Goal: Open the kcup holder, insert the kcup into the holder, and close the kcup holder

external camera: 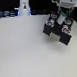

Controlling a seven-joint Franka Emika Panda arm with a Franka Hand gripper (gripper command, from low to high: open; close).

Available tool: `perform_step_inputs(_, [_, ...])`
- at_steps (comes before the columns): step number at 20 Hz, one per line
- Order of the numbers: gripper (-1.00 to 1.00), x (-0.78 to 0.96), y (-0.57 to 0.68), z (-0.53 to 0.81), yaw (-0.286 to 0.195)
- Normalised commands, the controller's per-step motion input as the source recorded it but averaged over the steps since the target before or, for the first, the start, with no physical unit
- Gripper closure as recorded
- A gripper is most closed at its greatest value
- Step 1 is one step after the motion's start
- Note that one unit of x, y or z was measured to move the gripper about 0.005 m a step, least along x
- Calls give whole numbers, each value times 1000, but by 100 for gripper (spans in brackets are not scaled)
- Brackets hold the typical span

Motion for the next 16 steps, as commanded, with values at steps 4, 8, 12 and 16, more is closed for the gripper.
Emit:
perform_step_inputs(4, [100, -238, 0, -94, 55])
perform_step_inputs(8, [100, -142, 0, -109, 51])
perform_step_inputs(12, [100, -19, -64, -269, 76])
perform_step_inputs(16, [100, 0, -118, -294, 73])
